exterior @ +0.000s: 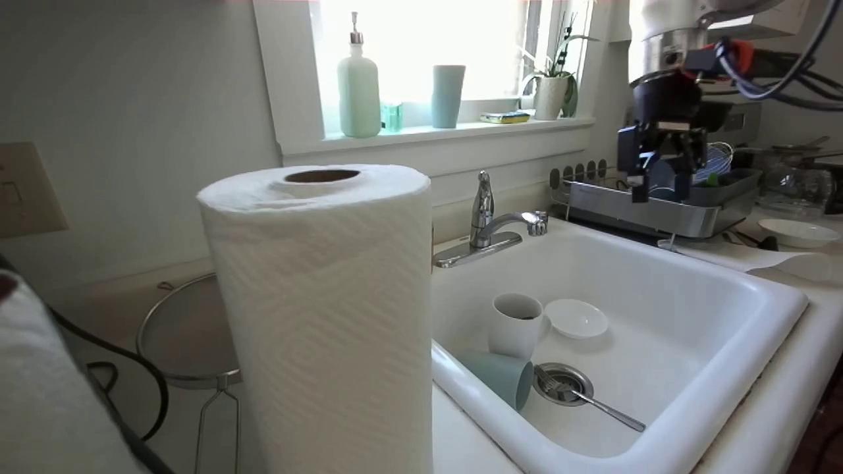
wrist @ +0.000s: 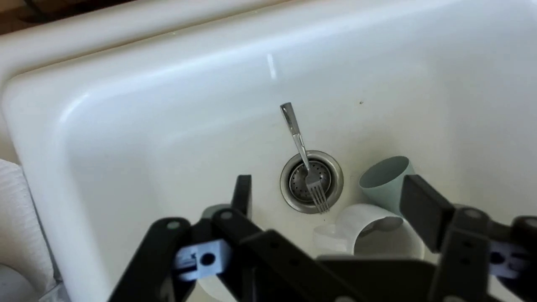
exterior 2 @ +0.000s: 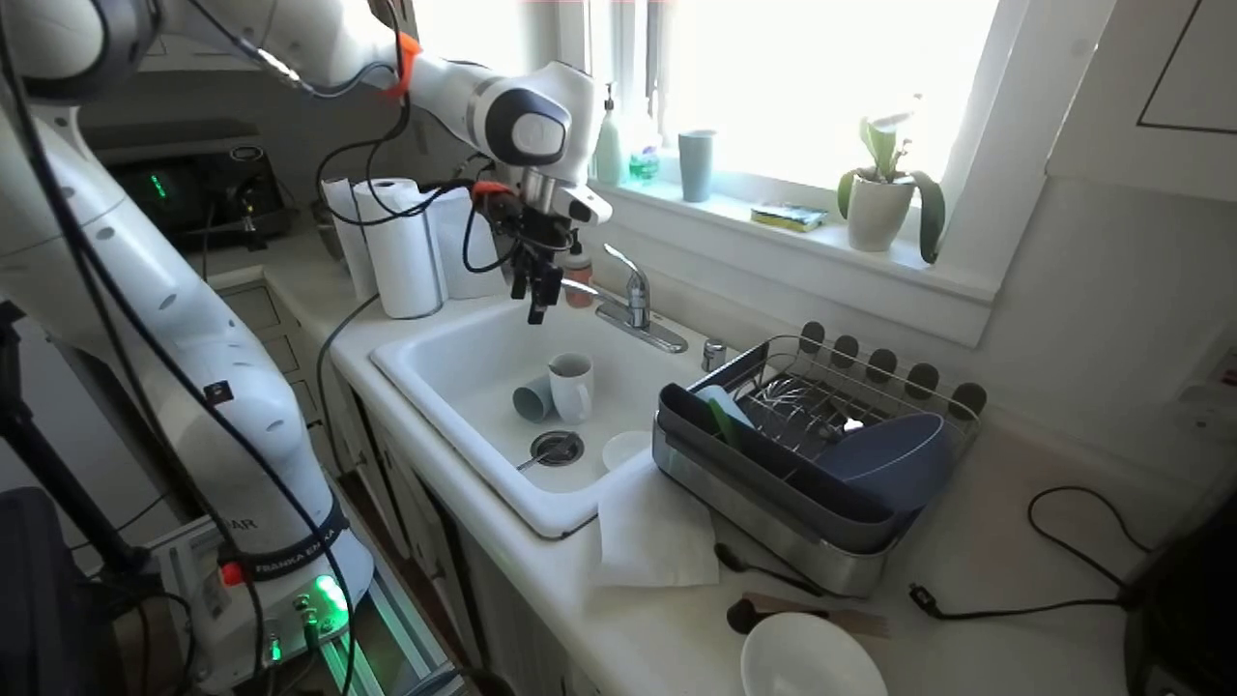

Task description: Push the faucet to the left, then push the handle to the right

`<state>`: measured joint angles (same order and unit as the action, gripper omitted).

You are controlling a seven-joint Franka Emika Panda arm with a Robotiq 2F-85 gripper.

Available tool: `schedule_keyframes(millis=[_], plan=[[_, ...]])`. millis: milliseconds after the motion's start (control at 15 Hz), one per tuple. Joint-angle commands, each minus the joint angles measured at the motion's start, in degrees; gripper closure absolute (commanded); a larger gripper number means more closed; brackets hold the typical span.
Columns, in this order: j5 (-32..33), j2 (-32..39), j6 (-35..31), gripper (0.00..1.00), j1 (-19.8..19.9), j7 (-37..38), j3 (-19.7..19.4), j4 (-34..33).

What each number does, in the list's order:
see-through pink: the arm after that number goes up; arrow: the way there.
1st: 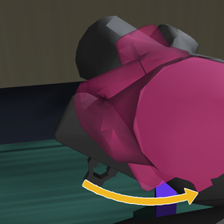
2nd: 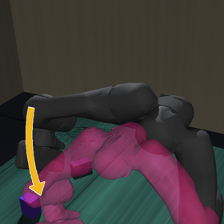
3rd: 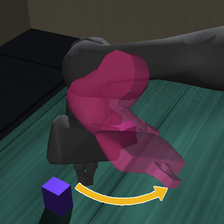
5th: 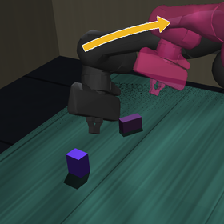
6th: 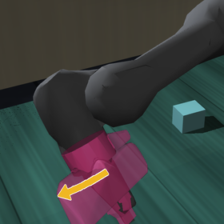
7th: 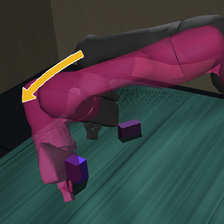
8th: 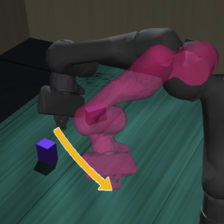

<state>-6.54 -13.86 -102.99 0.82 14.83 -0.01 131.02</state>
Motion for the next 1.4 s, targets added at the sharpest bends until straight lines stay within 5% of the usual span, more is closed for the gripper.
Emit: schedule_keyframes(millis=[0,600,1333], plan=[[0.93,9.72,0.38,0.41,-0.18,9.21,2.47,-9.50],[2.63,22.00,0.19,1.00,-5.53,23.41,4.76,-22.95],[4.62,27.02,-5.38,1.00,-10.86,23.34,5.53,-28.21]])
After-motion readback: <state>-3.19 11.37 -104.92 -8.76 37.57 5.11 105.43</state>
